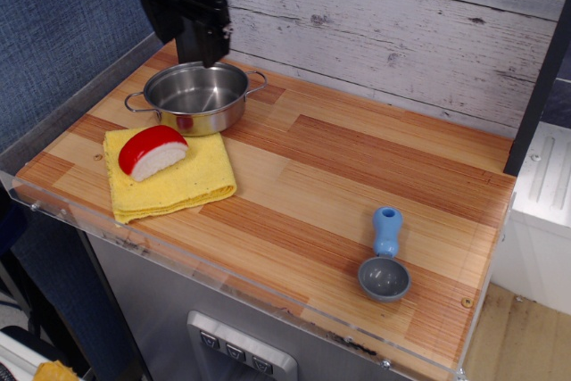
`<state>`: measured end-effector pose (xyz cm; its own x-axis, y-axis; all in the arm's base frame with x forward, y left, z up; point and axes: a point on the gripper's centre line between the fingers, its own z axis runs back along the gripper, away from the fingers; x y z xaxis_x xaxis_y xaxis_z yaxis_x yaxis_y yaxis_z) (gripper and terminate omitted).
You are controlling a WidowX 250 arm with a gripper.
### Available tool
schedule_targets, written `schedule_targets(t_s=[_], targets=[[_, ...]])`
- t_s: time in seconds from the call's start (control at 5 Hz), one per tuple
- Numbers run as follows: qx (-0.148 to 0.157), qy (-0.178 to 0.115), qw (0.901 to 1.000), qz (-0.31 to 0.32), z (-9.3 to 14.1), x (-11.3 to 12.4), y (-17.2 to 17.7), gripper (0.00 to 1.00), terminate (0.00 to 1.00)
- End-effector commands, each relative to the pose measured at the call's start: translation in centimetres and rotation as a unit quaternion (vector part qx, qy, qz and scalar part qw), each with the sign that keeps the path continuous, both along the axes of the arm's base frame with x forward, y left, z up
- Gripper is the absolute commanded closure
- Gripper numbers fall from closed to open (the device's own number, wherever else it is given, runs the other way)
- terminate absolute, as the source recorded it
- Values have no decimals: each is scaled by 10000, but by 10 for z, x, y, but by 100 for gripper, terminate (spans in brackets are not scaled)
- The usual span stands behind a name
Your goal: Place the sushi behind the blue spoon
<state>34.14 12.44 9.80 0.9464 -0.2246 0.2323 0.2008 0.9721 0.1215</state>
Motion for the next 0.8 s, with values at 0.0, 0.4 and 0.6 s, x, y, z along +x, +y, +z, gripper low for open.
schedule_targets(t_s=[0.0, 0.4, 0.6], targets=[[131, -75, 9997, -210, 12, -46, 15, 0, 0], [183, 300, 9987, -376, -16, -76, 20, 0, 0], [197, 388, 9983, -388, -34, -76, 19, 0, 0]])
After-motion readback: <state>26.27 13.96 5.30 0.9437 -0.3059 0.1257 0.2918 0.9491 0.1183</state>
